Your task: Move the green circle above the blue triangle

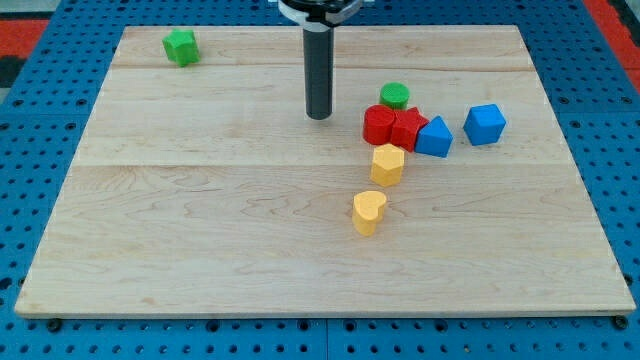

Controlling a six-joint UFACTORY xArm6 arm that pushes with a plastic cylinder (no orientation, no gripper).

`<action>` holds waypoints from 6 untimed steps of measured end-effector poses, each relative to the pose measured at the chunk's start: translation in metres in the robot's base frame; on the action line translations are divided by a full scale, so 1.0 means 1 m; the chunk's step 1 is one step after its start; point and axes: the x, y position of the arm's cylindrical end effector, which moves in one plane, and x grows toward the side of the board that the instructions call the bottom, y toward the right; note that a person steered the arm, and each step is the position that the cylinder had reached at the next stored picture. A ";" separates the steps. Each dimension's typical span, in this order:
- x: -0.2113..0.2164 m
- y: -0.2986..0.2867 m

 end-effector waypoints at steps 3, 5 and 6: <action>-0.021 0.123; 0.009 0.004; 0.074 0.001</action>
